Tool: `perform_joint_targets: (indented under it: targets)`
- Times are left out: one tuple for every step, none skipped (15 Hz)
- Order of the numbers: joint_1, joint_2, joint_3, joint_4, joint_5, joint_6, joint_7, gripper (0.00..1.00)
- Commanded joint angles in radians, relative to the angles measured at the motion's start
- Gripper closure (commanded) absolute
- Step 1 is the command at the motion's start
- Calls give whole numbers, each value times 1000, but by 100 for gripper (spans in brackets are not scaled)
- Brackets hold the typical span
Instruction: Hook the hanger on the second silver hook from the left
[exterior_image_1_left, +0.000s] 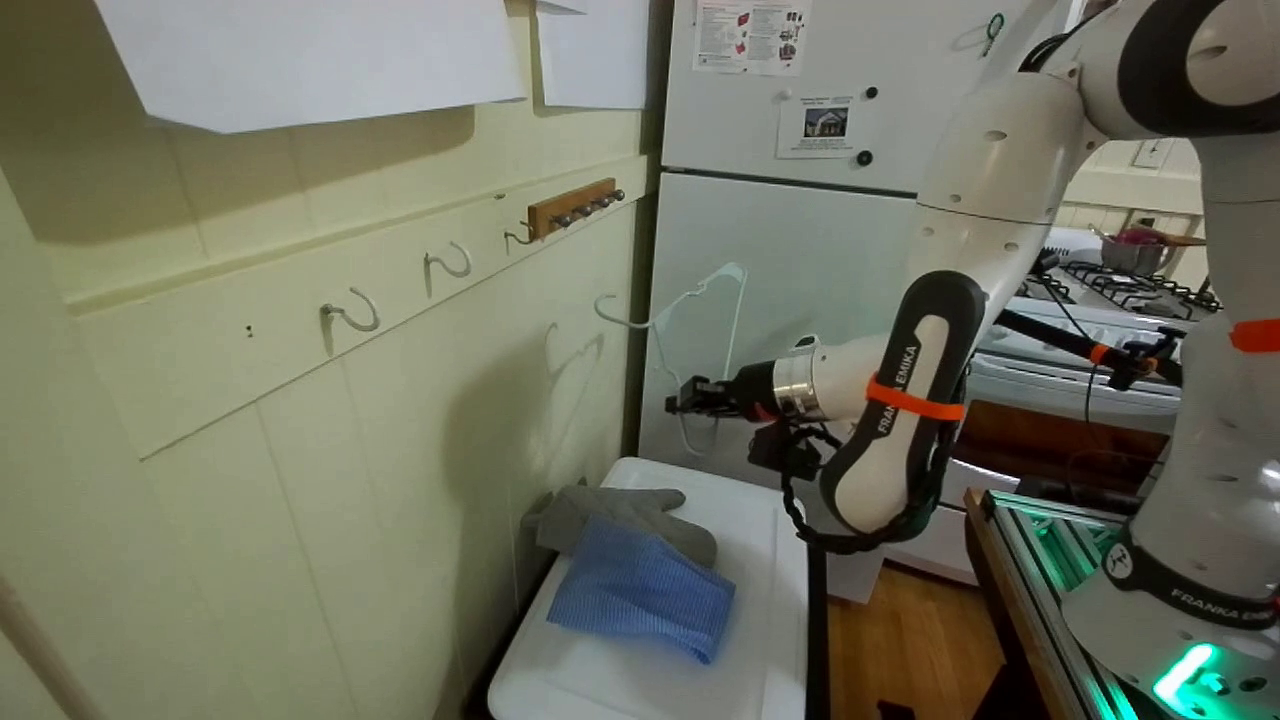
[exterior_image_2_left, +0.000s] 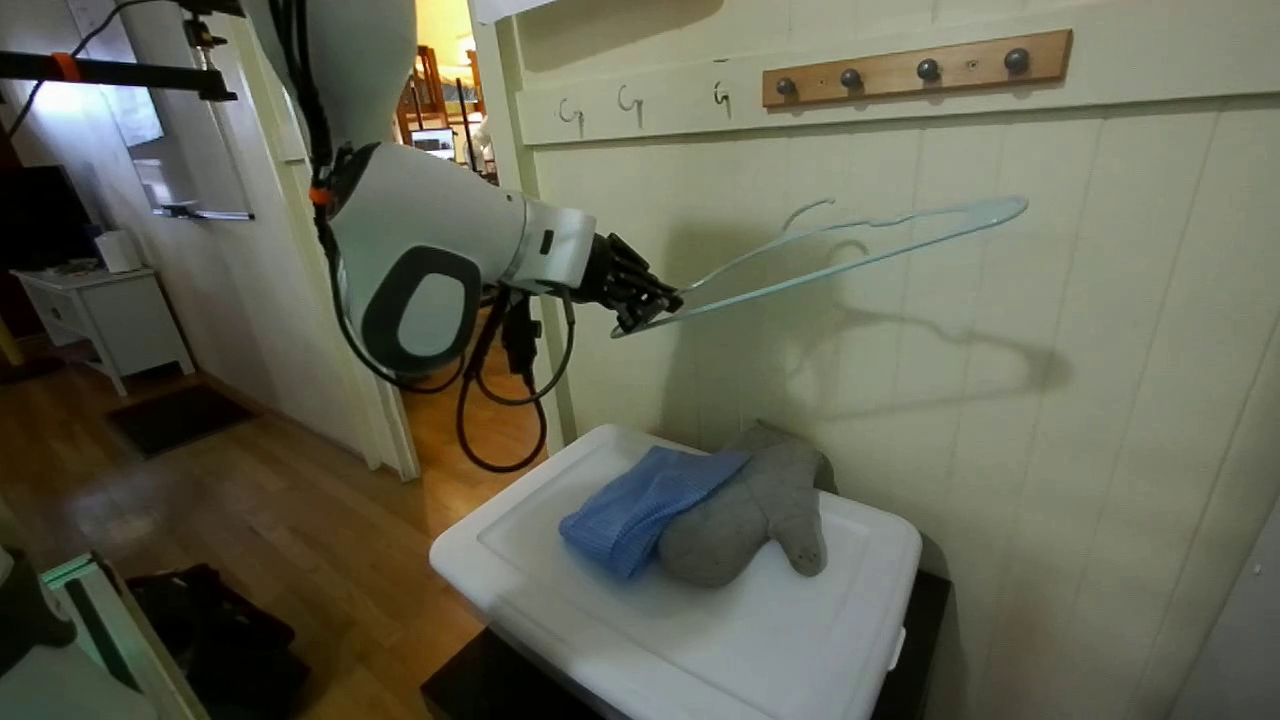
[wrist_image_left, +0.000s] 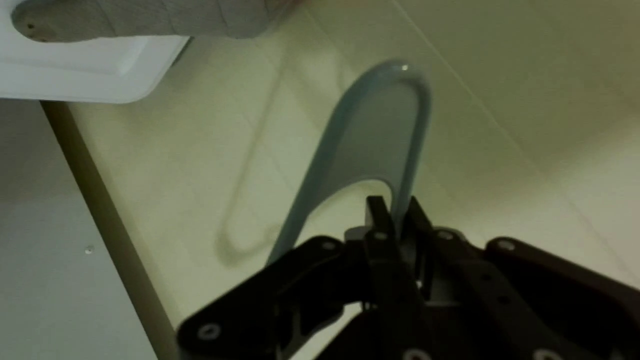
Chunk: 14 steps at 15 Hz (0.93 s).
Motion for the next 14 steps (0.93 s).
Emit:
perform_joint_targets:
  targets:
    - [-16,-63,-24,-60,-99,57,22,97]
    - [-22,-99,-31,-51,-124,22,15,97]
    - [-27,-109,-37,-50,-149,22,16,97]
    - [-35,-121,-42,-50,-182,21,22,97]
    - [-43,-134,-46,-54,-208,22,33,97]
    - [-49,-153,-51,-57,-226,22,33,97]
    - [-53,-168,-56,-59,-242,22,33,97]
    - [-56,-183,-61,-62,-257,22,31,97]
    - [-57,-198,-66,-66,-272,22,26,97]
    - [-58,-210,-72,-67,-284,22,18,97]
    - [-60,-222,-78,-67,-295,22,17,97]
    - [-63,-232,-85,-67,-311,22,21,97]
    - [-66,-239,-92,-66,-331,22,24,97]
    - [-69,-245,-99,-65,-350,22,26,97]
